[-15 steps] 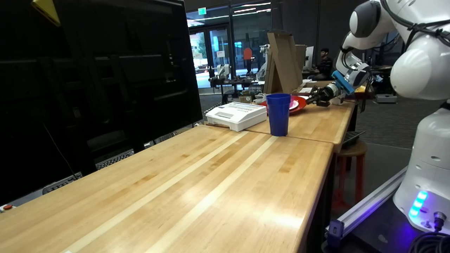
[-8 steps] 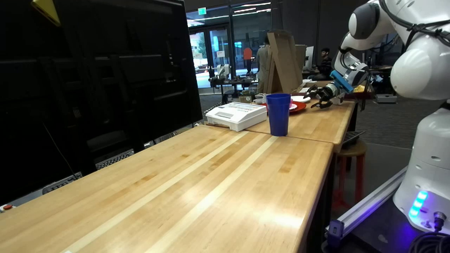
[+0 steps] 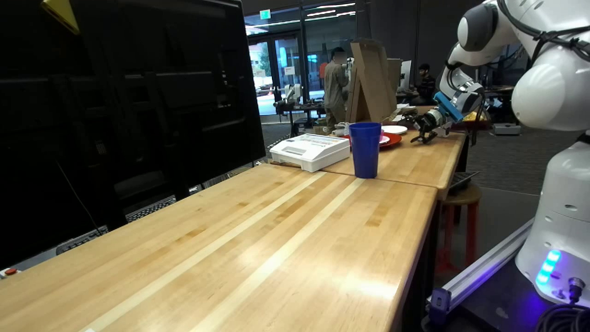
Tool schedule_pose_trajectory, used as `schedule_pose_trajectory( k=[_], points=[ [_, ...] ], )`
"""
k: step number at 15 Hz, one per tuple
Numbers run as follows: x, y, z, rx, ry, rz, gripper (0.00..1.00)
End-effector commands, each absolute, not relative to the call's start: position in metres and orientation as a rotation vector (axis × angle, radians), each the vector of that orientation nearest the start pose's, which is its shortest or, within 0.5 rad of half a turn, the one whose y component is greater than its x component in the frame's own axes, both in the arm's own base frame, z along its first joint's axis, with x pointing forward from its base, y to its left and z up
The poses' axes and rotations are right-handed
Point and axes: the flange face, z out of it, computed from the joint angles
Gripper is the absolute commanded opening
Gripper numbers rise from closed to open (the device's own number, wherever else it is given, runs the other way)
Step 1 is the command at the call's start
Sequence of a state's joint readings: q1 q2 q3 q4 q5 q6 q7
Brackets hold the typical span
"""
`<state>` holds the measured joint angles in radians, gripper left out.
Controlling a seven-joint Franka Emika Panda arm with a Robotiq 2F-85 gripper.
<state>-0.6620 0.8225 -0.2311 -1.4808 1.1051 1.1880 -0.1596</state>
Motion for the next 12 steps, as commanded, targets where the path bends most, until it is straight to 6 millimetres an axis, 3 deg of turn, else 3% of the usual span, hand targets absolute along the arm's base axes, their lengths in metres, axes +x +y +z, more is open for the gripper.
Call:
schedule_pose_trajectory(
  k=[1, 3, 12],
  points=[
    [0.495, -0.389, 0.211, -1.563, 0.843, 0.371, 1.00],
    [0.493, -0.391, 0.212, -1.544, 0.833, 0.337, 1.00],
    [0.483, -0.419, 0.260, -1.706, 0.956, 0.195, 1.00]
  ],
)
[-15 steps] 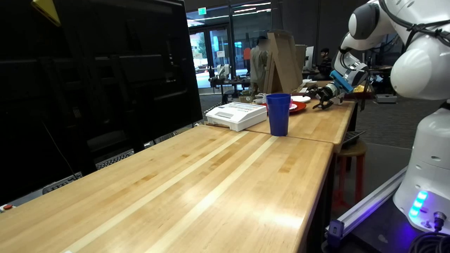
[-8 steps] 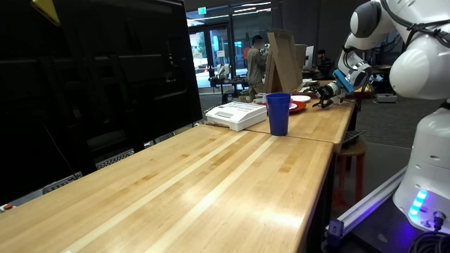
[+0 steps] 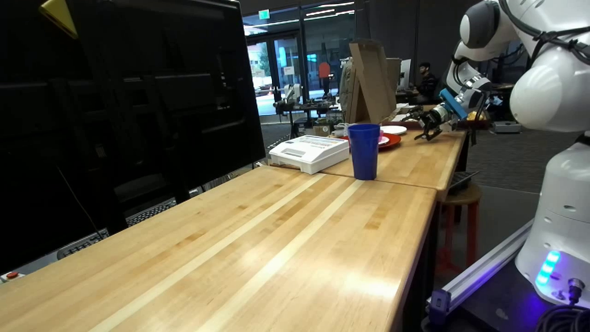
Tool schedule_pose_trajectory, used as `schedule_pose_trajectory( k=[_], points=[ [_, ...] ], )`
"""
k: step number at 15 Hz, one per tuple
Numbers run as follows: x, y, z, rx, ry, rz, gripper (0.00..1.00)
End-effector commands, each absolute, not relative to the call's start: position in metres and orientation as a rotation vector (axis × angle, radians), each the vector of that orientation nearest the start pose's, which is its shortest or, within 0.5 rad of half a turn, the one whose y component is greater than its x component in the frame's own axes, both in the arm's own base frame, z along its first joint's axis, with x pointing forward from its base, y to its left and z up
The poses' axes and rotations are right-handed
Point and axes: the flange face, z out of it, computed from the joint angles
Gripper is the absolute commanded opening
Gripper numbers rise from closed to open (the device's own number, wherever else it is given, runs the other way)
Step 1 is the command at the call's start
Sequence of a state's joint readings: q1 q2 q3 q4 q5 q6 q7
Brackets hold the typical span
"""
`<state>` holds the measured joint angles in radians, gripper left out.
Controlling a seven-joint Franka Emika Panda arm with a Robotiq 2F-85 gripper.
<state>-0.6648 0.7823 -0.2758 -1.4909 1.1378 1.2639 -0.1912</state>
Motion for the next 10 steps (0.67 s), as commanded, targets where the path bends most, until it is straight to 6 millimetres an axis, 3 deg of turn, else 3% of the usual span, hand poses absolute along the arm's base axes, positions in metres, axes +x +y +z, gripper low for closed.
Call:
schedule_pose_trajectory(
  k=[1, 6, 10],
  points=[
    [0.483, -0.422, 0.267, -1.731, 0.976, 0.169, 1.00],
    [0.486, -0.429, 0.304, -1.856, 1.145, -0.040, 1.00],
    [0.491, -0.424, 0.317, -1.918, 1.333, -0.216, 1.00]
  ],
)
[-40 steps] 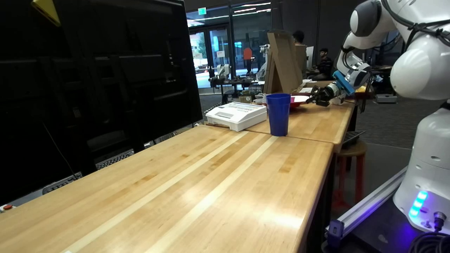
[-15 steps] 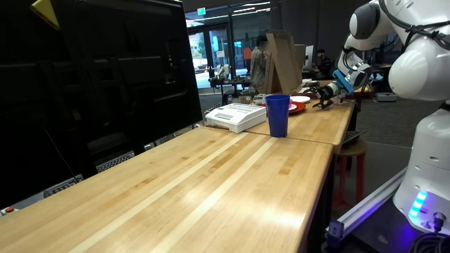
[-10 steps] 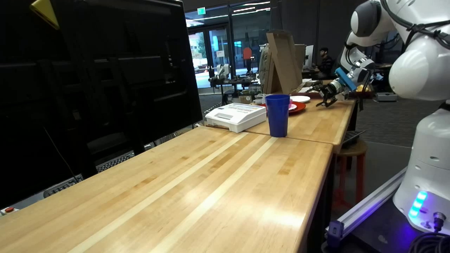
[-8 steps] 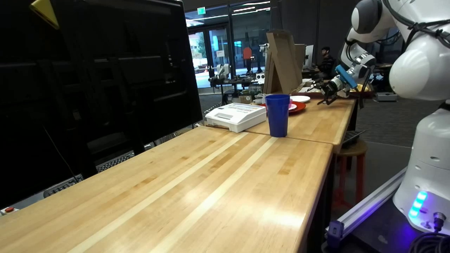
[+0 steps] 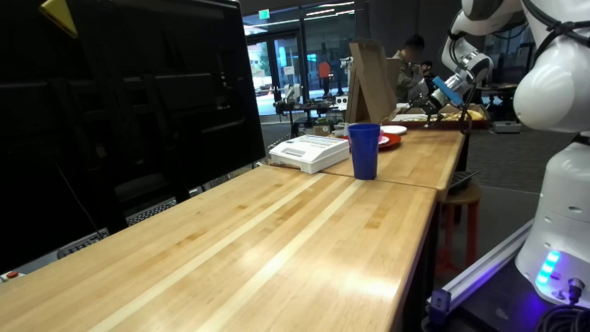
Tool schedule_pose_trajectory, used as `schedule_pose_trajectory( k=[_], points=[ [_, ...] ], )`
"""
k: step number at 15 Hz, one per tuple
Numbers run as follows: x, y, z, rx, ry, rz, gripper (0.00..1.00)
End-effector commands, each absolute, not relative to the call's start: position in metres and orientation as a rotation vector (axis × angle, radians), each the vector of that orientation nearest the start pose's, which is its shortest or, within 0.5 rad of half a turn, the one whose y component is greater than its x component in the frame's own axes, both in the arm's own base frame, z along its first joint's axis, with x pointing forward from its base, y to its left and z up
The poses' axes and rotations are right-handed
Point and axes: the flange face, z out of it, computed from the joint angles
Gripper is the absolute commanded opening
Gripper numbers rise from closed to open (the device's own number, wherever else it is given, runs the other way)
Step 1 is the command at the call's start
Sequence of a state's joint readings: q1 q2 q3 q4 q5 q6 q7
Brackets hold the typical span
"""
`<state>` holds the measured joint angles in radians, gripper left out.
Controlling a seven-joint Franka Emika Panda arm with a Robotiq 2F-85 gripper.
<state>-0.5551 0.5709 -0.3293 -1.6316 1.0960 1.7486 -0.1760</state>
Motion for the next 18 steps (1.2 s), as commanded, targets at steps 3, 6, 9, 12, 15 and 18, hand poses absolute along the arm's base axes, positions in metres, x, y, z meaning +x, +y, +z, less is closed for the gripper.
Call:
schedule_pose_trajectory(
  k=[3, 6, 9, 12, 15, 18],
  points=[
    [0.490, -0.414, 0.321, -1.944, 1.454, -0.321, 1.00],
    [0.483, -0.400, 0.326, -1.971, 1.544, -0.417, 1.00],
    [0.475, -0.382, 0.335, -1.985, 1.541, -0.486, 1.00],
    [0.468, -0.367, 0.346, -1.984, 1.488, -0.522, 1.00],
    [0.460, -0.357, 0.357, -1.988, 1.449, -0.543, 1.00],
    [0.470, -0.367, 0.351, -1.999, 1.454, -0.515, 1.00]
  ],
)
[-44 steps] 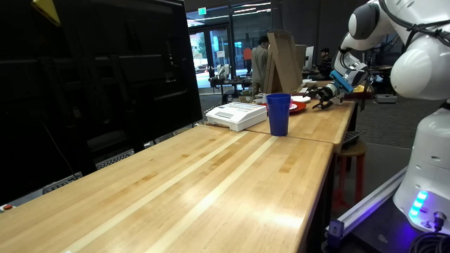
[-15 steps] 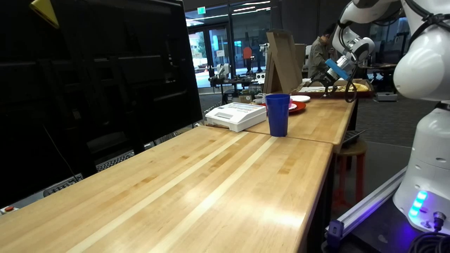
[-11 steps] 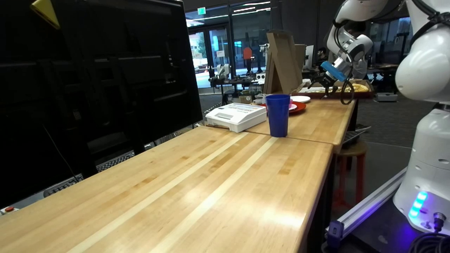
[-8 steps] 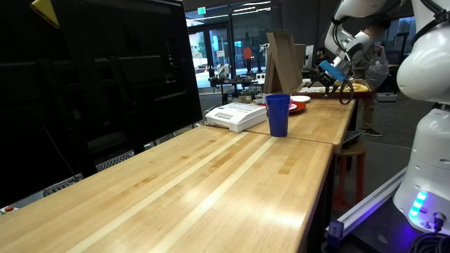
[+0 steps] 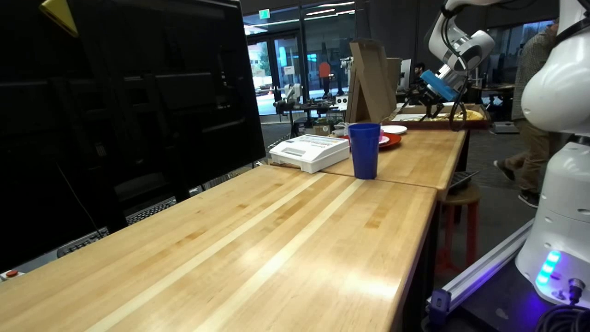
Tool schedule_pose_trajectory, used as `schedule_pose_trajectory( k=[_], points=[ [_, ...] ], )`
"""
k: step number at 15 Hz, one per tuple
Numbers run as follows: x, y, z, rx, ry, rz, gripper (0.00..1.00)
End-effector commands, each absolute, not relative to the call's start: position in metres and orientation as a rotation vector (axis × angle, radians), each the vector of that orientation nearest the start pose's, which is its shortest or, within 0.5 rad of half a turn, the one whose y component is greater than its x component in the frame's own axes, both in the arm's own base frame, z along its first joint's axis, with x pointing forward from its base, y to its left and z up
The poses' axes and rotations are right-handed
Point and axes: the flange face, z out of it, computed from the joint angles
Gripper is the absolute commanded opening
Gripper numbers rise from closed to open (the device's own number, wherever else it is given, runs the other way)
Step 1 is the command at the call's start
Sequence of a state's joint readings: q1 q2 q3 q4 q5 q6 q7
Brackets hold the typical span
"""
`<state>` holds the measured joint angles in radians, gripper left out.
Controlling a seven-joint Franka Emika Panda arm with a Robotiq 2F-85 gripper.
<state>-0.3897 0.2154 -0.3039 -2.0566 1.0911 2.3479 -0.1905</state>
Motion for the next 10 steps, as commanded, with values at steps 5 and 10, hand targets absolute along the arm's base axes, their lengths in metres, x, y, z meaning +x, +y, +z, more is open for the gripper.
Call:
schedule_pose_trajectory(
  k=[5, 10],
  points=[
    [0.4701, -0.3682, 0.3454, -2.002, 1.461, -0.506, 1.00],
    [0.4704, -0.3683, 0.3453, -2.002, 1.461, -0.506, 1.00]
  ],
)
